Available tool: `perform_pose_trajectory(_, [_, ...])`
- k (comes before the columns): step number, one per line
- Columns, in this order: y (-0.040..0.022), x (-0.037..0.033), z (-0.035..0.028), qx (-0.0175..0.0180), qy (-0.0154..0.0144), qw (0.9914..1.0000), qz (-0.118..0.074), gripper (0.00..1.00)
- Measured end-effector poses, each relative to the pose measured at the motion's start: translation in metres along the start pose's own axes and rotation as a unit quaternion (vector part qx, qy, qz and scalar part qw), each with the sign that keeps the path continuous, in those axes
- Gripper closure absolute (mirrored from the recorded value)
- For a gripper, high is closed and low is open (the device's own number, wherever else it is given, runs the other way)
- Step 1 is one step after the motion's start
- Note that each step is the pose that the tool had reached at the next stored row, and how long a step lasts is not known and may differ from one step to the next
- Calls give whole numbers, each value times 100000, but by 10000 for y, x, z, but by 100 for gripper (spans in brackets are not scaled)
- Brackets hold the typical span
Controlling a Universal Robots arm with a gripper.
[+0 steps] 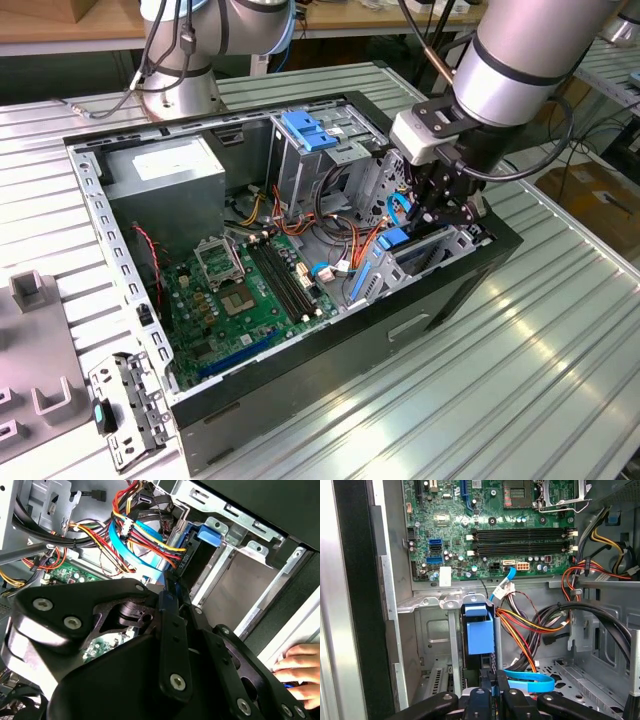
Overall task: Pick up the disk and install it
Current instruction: 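Insert the second disk wire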
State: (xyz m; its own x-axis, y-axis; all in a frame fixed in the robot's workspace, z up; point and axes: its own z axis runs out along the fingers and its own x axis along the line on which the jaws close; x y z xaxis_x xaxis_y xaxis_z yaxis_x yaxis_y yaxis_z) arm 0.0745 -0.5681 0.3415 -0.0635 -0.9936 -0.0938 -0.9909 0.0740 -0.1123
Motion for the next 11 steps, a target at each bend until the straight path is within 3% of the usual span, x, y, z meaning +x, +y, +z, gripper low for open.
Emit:
perform_pose_trajectory(4, [-1,-1,-8,-1,-12,100000,4,77])
perform_pose_trajectory(11, [-15,-14,-126,0,-5,100000,2,77])
